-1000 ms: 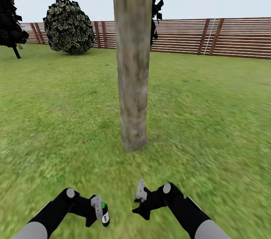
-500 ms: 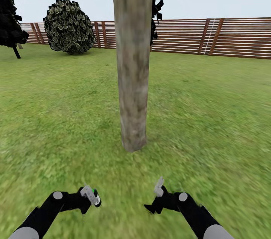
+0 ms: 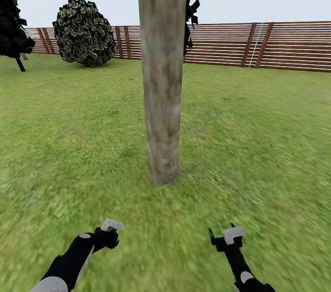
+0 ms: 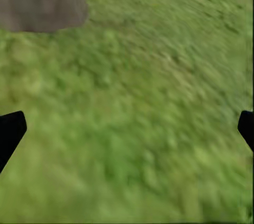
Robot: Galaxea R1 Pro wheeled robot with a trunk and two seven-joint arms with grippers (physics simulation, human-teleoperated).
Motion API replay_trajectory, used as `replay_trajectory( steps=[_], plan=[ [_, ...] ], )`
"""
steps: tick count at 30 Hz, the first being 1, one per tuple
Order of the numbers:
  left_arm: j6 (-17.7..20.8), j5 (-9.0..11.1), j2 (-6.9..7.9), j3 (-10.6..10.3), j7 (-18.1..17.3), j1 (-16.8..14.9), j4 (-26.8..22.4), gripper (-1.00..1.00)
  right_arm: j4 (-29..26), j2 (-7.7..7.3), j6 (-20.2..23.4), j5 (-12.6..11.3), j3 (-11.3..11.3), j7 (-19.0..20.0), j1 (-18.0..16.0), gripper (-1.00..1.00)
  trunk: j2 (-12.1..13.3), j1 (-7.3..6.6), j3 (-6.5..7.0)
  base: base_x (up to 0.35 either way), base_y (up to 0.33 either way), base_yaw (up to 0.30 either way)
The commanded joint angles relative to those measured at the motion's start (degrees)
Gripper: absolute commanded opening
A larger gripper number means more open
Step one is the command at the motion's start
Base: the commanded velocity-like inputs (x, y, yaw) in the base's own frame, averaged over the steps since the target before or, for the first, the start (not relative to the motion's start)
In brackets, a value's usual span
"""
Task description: In the garden, pick up the pesticide atomizer on the floor and spray pesticide onto both trees until each tree trunk is fully covered.
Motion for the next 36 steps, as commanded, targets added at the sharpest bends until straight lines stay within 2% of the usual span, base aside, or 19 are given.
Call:
replay_trajectory(
  steps=[1,2,4,5,6,7,8,9,10,12,15,18,19,27,32,36],
  plan=[
    [0.7,0.0,-1.24,0.0,2.3,-0.1,0.0,-1.0,0.0,-0.86,-0.1,-0.1,0.0,-1.0,0.0,1.0,0.0,0.0,0.0,0.0,0.0,0.0],
    [1.0,0.0,-1.64,0.0,2.9,-0.2,0.0,-1.0,0.1,-1.25,-0.1,-0.2,0.0,-1.3,0.1,1.0,0.0,0.0,0.0,0.0,0.0,0.0],
    [4.0,0.0,-3.24,-0.1,4.6,-0.4,-0.1,-1.0,0.4,-2.81,-0.2,-1.3,0.0,-1.8,0.2,1.0,0.0,0.0,0.0,0.0,0.0,0.0],
    [5.7,0.0,-3.6,-0.1,4.9,-0.5,-0.1,-1.0,0.5,-3.13,-0.2,-2.5,0.0,-1.9,0.6,1.0,0.0,0.0,0.0,0.0,0.0,0.0],
    [8.1,0.1,-3.94,-0.1,5.1,-1.0,-0.2,-1.0,0.5,-3.4,-0.3,-4.8,0.0,-2.0,1.7,1.0,0.0,0.0,0.0,0.0,0.0,0.0],
    [8.7,0.2,-4.01,-0.1,5.2,-1.2,-0.2,-1.0,0.4,-3.46,-0.4,-5.6,0.0,-1.9,2.1,1.0,0.0,0.0,0.0,0.0,0.0,0.0],
    [10.3,1.0,-4.12,0.0,5.3,-2.2,-0.1,-1.0,0.4,-3.51,-0.6,-7.3,0.1,-1.8,3.0,1.0,0.0,0.0,0.0,0.0,0.0,0.0],
    [11.1,1.9,-4.12,0.0,5.4,-2.8,-0.1,-1.0,0.4,-3.51,-0.8,-7.9,0.1,-1.7,3.3,1.0,0.0,0.0,0.0,0.0,0.0,0.0],
    [12.1,3.8,-4.1,-0.1,5.5,-3.5,0.0,-1.0,0.5,-3.42,-0.9,-8.5,0.2,-1.4,3.7,1.0,0.0,0.0,0.0,0.0,0.0,0.0],
    [15.4,6.8,-3.94,-0.2,5.8,-4.1,-0.1,-1.0,0.5,-3.15,-1.0,-8.9,0.3,-1.0,3.9,1.0,0.0,0.0,0.0,0.0,0.0,0.0],
    [19.1,8.2,-4.07,-0.3,6.4,-4.3,-0.4,-1.0,0.6,-2.96,-1.1,-9.0,0.3,-1.0,4.0,1.0,0.0,0.0,0.0,0.0,0.0,0.0],
    [20.5,8.5,-4.22,-0.5,8.2,-4.3,-1.3,-1.0,0.6,-2.92,-1.1,-9.1,0.2,-1.0,4.0,1.0,0.0,0.0,0.0,0.0,0.0,0.0],
    [21.6,9.0,-4.34,-0.7,10.1,-4.3,-2.1,-1.0,0.6,-2.84,-1.1,-9.2,0.2,-1.0,4.0,1.0,0.0,0.0,0.0,0.0,0.0,-0.26],
    [24.4,9.1,-4.38,-0.8,10.3,-4.3,-4.0,-1.0,0.6,-2.89,-1.1,-9.2,0.2,-1.0,4.0,1.0,0.0,0.0,0.0,0.0,0.0,-0.294],
    [24.5,9.0,-4.29,-0.8,10.3,-4.2,-4.0,-1.0,0.7,-2.9,-1.1,-9.3,0.1,-1.0,4.0,1.0,0.0,0.0,0.0,0.01,0.0,-0.299],
    [24.0,8.9,-4.19,-0.7,10.5,-4.1,-3.9,-1.0,0.6,-2.9,-1.1,-9.3,0.1,-1.0,4.0,1.0,0.0,0.0,0.01,0.236,0.0,-0.299]
  ],
)
